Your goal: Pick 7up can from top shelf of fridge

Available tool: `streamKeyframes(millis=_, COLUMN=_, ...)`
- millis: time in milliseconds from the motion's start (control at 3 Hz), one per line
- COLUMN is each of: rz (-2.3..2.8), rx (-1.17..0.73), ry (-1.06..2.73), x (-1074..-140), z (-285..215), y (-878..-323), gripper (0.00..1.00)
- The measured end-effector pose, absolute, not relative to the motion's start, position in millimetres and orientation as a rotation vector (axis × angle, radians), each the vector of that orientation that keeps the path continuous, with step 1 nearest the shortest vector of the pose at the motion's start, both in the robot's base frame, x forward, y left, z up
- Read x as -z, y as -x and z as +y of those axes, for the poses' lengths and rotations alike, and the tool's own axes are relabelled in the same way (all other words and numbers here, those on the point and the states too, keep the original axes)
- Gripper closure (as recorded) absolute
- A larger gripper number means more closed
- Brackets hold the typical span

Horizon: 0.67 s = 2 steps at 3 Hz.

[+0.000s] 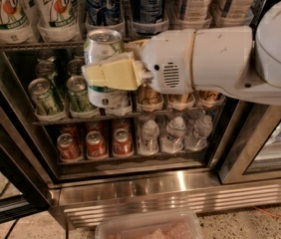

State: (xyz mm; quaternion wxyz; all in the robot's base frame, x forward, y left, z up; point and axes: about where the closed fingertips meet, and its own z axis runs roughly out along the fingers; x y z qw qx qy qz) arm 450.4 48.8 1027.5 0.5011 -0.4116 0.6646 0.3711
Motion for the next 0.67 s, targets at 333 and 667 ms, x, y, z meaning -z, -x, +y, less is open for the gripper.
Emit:
streamKeyframes(millis=333, rz=1.646, rx=-0.937, ry=1.084, x=-1036.9, z=43.1, y=-435.0, gripper=1.00)
streamKeyframes(millis=667, rz=1.707, rx=-1.003, ry=1.192, x=-1035.8, z=44.3, y=-399.4, gripper=1.00)
